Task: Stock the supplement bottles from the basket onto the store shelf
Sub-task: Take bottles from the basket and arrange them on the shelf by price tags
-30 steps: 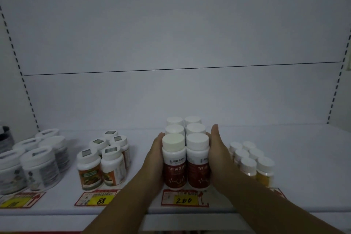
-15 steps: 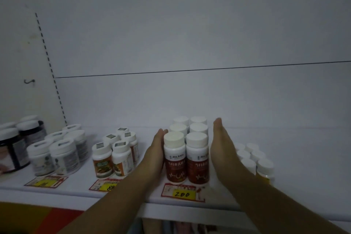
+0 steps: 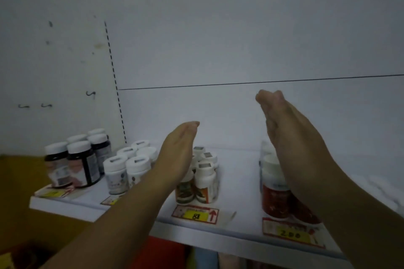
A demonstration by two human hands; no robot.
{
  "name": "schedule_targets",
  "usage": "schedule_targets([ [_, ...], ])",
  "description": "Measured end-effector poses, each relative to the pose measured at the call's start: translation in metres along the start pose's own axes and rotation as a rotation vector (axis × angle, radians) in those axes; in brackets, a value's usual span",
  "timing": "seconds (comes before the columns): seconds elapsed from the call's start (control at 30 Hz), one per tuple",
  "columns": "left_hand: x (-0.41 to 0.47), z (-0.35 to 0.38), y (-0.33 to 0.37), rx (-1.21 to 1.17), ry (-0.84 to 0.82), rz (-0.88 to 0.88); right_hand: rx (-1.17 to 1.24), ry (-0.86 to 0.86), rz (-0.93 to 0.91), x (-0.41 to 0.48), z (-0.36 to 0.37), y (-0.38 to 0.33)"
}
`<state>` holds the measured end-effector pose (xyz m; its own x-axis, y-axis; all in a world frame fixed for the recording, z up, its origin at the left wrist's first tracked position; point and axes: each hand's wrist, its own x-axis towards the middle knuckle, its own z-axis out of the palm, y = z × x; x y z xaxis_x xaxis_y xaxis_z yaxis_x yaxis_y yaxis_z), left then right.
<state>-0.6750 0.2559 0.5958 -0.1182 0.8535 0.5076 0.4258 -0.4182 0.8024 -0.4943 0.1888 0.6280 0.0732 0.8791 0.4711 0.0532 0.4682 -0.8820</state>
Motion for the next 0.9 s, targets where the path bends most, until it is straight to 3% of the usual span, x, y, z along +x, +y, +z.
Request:
schedule_targets([
  [0.2,0.003,-0.012,-0.068,-0.223,-0.055,-0.158,-0.144,0.006,0.174,0.011,0.084,0.056],
  [0.4,0.006,-0.005,-0.092,-0.633,-0.318,-0.407,-0.166,-0.025,0.265,0.015,0.101,0.118],
  [0.67,0.013,0.006,-0.112,-0.602,-0.437,-0.269,-0.265,-0.028,0.171,0.019,0.100,0.138],
  [0.9,0.013,0.006,-0.104,-0.609,-0.434,-0.319,-0.223,-0.010,0.165,0.016,0.095,0.139],
])
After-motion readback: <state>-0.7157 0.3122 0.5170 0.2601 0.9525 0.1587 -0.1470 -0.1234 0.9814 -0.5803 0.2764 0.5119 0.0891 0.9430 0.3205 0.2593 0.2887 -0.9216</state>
